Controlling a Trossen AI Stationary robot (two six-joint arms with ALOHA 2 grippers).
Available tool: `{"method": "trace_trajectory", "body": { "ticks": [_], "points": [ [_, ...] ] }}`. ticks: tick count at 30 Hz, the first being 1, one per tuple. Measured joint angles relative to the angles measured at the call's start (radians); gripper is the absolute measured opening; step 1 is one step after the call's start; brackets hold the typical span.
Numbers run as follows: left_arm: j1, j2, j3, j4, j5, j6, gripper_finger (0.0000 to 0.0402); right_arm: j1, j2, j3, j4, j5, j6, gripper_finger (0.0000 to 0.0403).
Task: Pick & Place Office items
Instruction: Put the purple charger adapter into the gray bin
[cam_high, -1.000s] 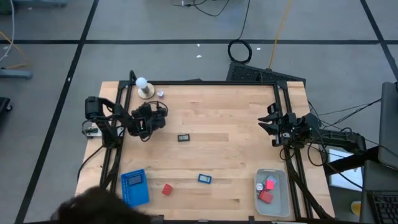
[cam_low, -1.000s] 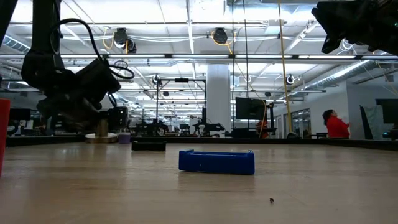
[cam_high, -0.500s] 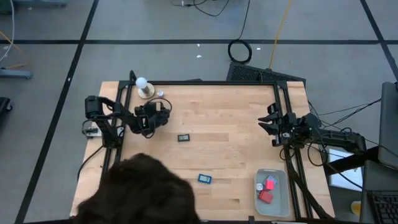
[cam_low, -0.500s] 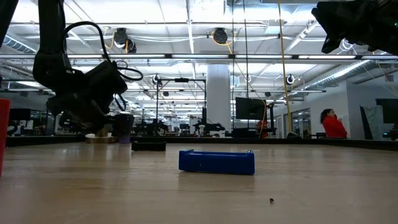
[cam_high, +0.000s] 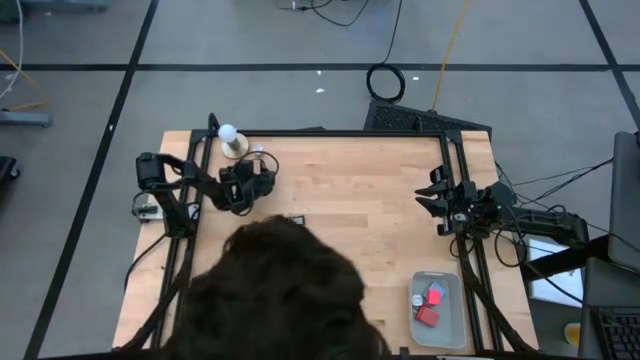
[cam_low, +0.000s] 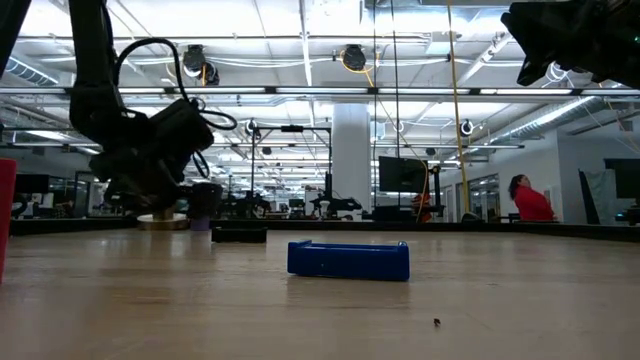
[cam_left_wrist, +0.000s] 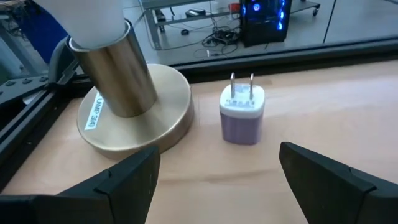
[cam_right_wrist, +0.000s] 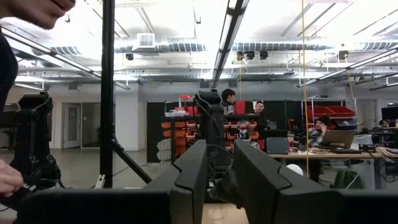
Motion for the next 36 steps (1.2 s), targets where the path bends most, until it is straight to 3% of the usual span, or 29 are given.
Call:
{"method": "trace_trajectory", "body": {
  "ticks": [17,27,36],
  "points": [
    [0.043,0.005,0.092,-0.091,0.029,-0.076,0.0333,0.0,0.0,0.0,0.0,0.0,0.0,0.0073],
    [0.061,0.16,0.19,0.004,0.099,-0.088,0.0333,0.0,0.0,0.0,0.0,-0.002,0.0,0.0073],
    [0.104,0.172,0.207,0.008,0.128,-0.092,0.0333,0.0,0.0,0.0,0.0,0.0,0.0,0.0073]
  ]
}}
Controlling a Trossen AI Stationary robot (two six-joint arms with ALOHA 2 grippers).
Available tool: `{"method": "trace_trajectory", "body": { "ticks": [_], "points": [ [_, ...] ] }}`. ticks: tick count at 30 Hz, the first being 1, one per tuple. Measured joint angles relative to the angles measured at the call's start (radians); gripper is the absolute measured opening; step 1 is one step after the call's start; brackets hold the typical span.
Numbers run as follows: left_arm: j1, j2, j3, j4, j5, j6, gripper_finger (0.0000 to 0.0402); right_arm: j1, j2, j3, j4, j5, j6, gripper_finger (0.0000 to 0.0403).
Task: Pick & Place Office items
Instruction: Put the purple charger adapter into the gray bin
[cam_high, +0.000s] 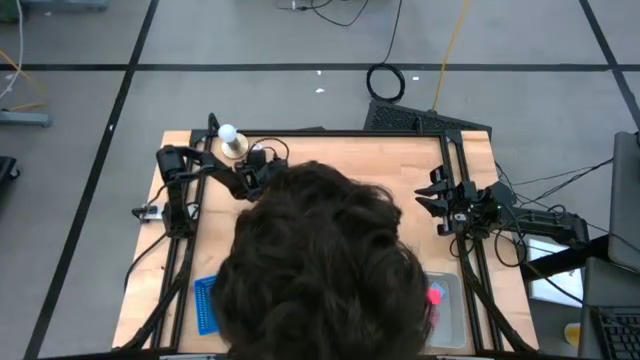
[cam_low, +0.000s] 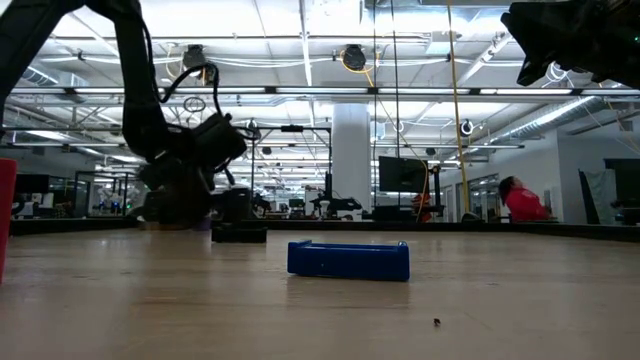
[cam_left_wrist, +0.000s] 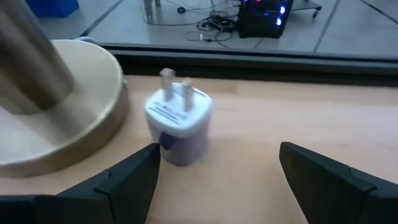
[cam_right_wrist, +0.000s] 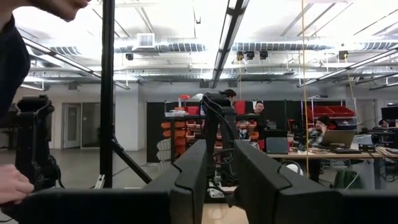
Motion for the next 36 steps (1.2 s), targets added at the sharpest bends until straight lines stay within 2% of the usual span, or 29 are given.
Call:
{"method": "trace_trajectory", "body": {
  "ticks": [8,26,36],
  "points": [
    [0.044,0.0,0.0,-0.006,0.001,-0.009,0.0333,0.0,0.0,0.0,0.0,0.0,0.0,0.0073],
    [0.047,-0.001,0.0,0.003,0.0,-0.041,0.0332,0.0,0.0,0.0,0.0,0.0,0.0,0.0073],
    [0.049,-0.013,-0.002,0.026,0.021,-0.02,0.0268,0.0,0.0,0.0,0.0,0.0,0.0,0.0073]
  ]
}}
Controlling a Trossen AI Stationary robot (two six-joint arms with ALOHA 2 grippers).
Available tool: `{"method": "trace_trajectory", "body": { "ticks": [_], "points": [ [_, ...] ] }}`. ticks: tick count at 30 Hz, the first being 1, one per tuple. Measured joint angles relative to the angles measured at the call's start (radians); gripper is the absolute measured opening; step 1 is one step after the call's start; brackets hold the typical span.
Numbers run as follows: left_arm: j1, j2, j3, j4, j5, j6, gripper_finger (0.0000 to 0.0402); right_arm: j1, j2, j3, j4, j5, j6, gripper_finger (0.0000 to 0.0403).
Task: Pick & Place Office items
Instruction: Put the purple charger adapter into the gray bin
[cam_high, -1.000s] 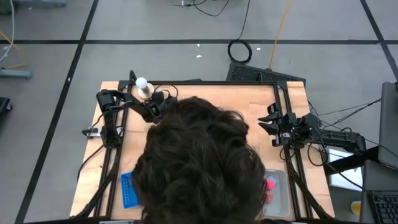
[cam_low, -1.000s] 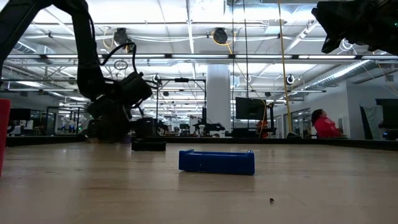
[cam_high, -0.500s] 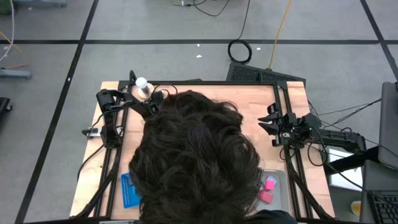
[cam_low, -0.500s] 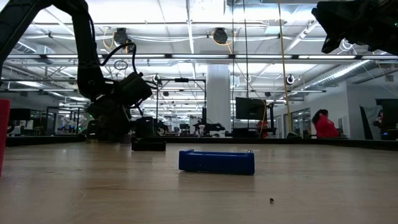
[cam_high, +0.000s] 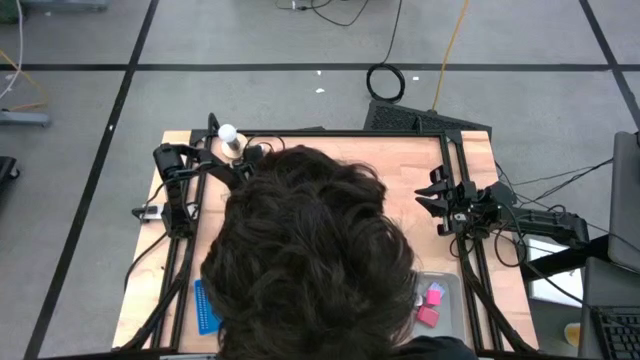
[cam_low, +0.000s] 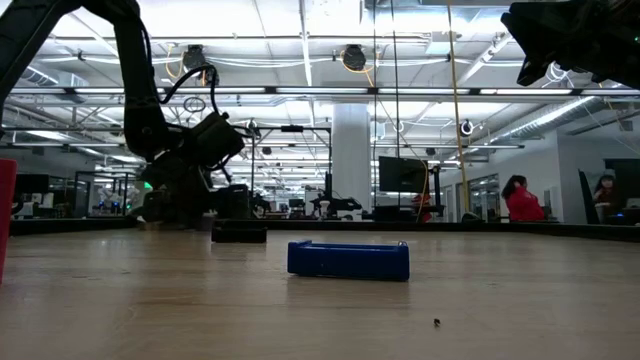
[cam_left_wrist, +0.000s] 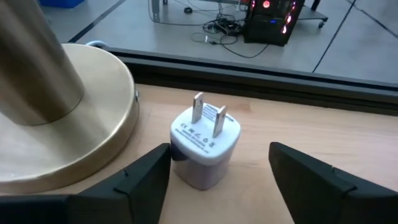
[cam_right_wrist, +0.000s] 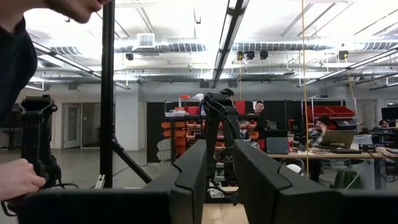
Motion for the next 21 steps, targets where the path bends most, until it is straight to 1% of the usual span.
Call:
{"method": "trace_trajectory", "body": {
  "ticks": [3,13,21],
  "points": [
    [0.0,0.0,0.0,0.001,0.013,0.005,0.0255,0.0,0.0,0.0,0.0,0.0,0.0,0.0073],
    [0.0,0.0,0.0,0.002,0.027,0.006,0.0234,0.0,0.0,0.0,0.0,0.0,0.0,0.0073],
    [-0.005,0.0,0.0,0.002,0.067,0.012,0.0196,0.0,0.0,0.0,0.0,0.0,0.0,0.0073]
  ]
}}
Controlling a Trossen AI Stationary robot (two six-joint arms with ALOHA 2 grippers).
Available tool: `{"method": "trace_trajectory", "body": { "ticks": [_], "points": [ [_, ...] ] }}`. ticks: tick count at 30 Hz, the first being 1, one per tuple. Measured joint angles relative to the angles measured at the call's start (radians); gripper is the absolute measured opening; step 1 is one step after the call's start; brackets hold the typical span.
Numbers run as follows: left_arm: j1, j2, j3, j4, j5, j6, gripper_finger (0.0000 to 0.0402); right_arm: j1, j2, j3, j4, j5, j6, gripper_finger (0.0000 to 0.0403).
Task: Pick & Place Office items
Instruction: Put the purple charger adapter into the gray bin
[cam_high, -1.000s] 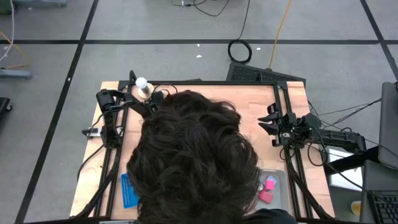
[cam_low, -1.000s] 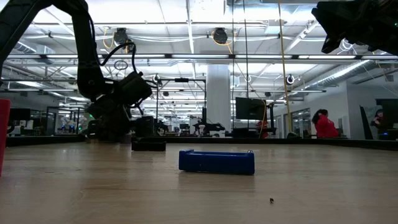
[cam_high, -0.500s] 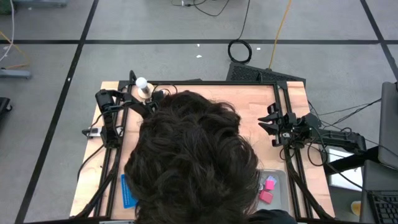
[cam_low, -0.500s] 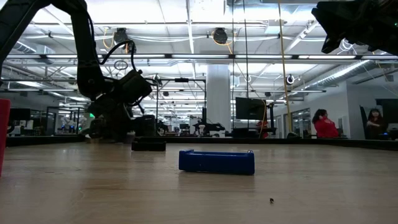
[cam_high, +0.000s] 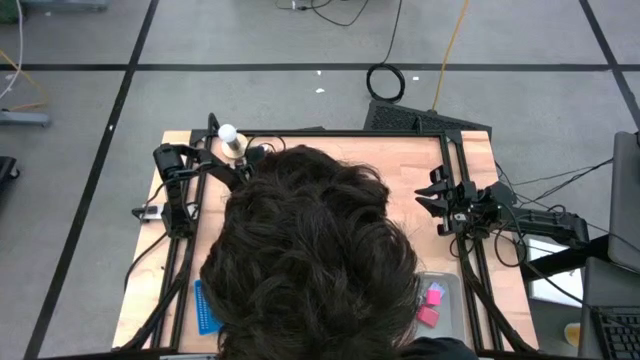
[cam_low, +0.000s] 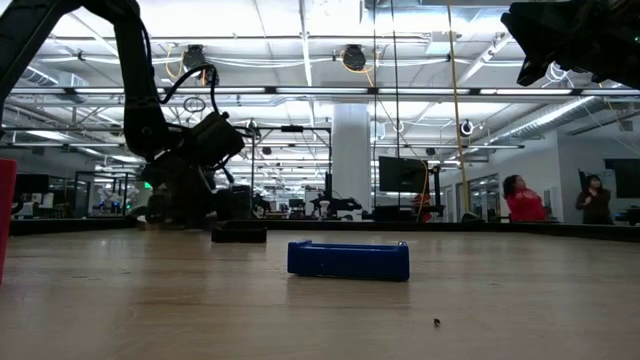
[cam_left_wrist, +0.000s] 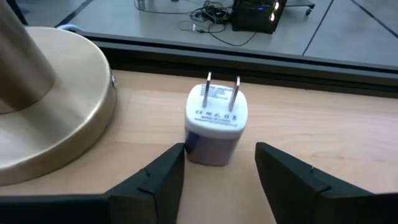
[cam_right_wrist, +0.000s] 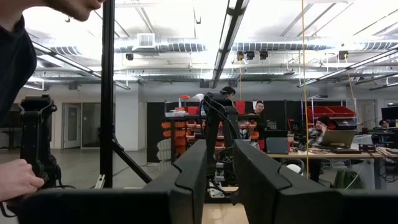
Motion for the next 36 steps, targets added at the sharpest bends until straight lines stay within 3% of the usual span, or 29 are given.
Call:
{"method": "trace_trajectory", "body": {
  "ticks": [11,18,25,36],
  "points": [
    [-0.002,0.0,0.0,0.0,0.056,0.003,0.0141,0.0,0.0,0.0,0.0,0.0,0.0,0.0073],
    [-0.01,-0.024,0.0,0.055,0.138,0.047,0.0131,0.0,0.0,0.0,0.0,0.0,0.0,0.0073],
    [-0.008,-0.105,-0.002,-0.08,0.219,0.045,0.0178,0.0,0.0,0.0,0.0,0.0,0.0,0.0073],
    [0.046,-0.255,-0.005,-0.271,0.253,0.05,0.0249,0.0,0.0,0.0,0.0,0.0,0.0,0.0073]
  ]
}}
